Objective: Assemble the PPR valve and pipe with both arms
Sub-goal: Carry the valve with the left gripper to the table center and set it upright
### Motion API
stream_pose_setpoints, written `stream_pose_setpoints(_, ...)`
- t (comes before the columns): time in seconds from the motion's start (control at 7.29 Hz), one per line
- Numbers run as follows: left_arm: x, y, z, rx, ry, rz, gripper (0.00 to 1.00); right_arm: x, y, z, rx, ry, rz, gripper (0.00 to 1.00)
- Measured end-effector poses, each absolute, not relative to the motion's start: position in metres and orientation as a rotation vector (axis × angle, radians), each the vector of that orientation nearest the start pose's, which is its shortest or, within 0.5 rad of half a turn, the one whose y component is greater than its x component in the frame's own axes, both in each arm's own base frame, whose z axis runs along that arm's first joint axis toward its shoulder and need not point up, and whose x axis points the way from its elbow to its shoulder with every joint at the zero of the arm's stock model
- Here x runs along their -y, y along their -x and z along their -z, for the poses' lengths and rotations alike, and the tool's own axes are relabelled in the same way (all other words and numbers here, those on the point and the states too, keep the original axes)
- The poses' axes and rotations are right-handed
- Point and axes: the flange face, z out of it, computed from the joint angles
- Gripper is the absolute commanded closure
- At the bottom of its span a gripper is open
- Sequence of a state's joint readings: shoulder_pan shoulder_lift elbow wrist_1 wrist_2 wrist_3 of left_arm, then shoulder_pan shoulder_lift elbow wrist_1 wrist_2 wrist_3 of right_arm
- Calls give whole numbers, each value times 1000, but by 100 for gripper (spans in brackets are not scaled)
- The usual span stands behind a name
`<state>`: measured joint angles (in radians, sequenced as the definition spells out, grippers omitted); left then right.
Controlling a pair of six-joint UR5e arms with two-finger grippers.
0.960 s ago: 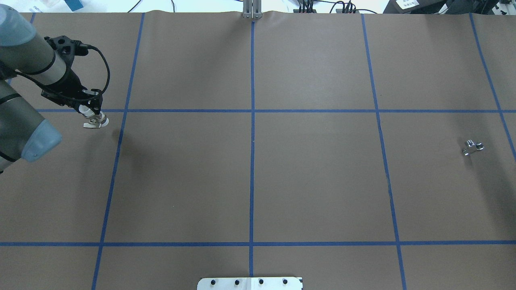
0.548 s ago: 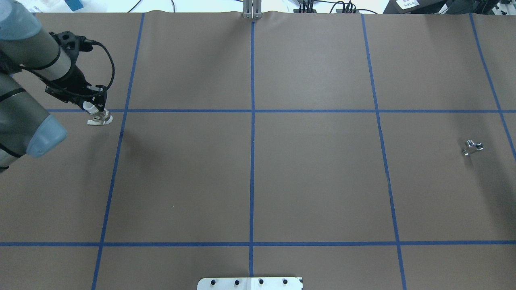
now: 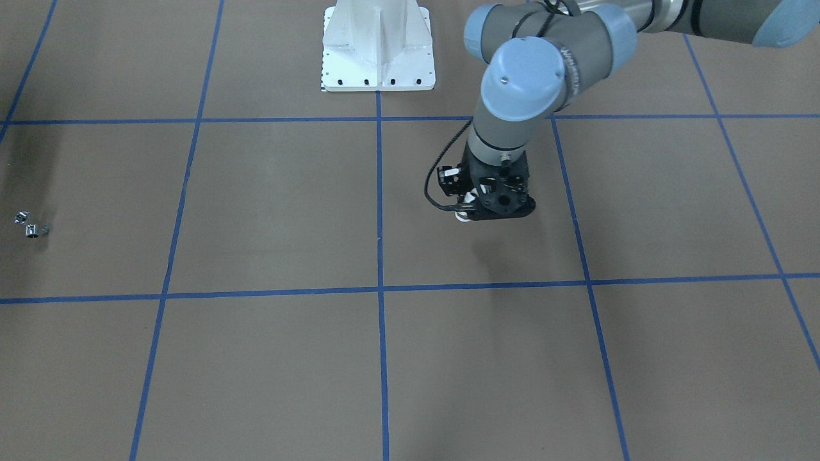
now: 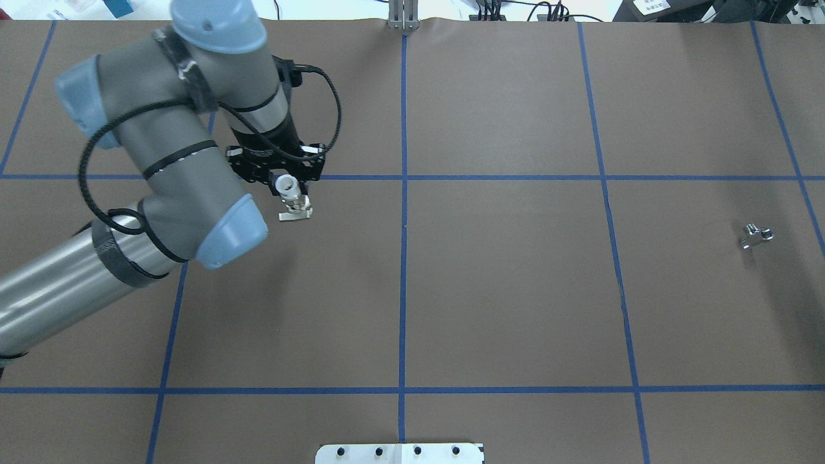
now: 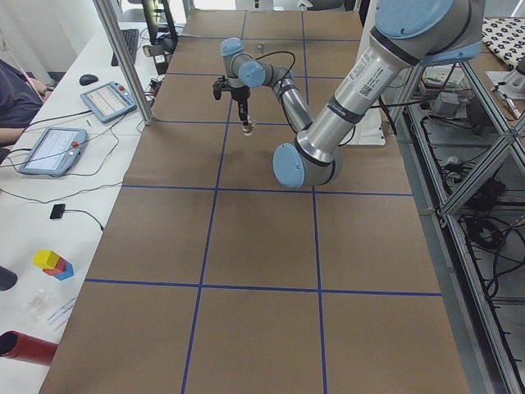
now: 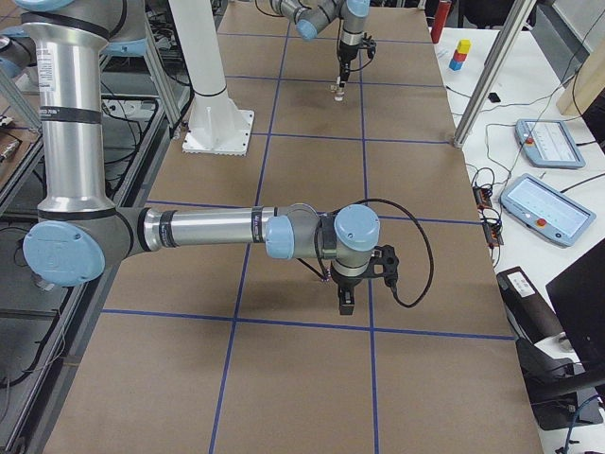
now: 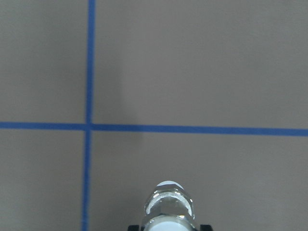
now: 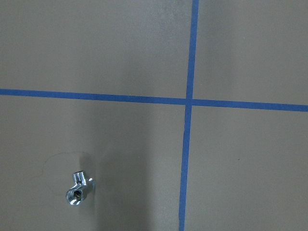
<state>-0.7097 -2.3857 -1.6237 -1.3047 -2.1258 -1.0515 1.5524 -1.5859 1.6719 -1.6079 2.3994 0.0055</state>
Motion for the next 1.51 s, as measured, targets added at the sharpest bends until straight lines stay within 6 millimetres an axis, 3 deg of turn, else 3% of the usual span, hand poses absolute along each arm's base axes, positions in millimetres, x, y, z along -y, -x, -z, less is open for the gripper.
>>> stream_pose_setpoints(0.27,513,-527,-118,-770,105,26,100,489,-51,-618,830,-31,28,1)
stream_pose_setpoints(0.55,516,-551,-99,-759,105,26,100,489,-51,-618,831,-29,27,1)
stream_pose_setpoints(0.96,520,-580,-98,-763,101,20,100,489,-51,-619,831,-29,26,1)
stream_pose_setpoints(1.51,526,-593,-106,-768,98,16,100,490,-51,-623,830,-20,23,1)
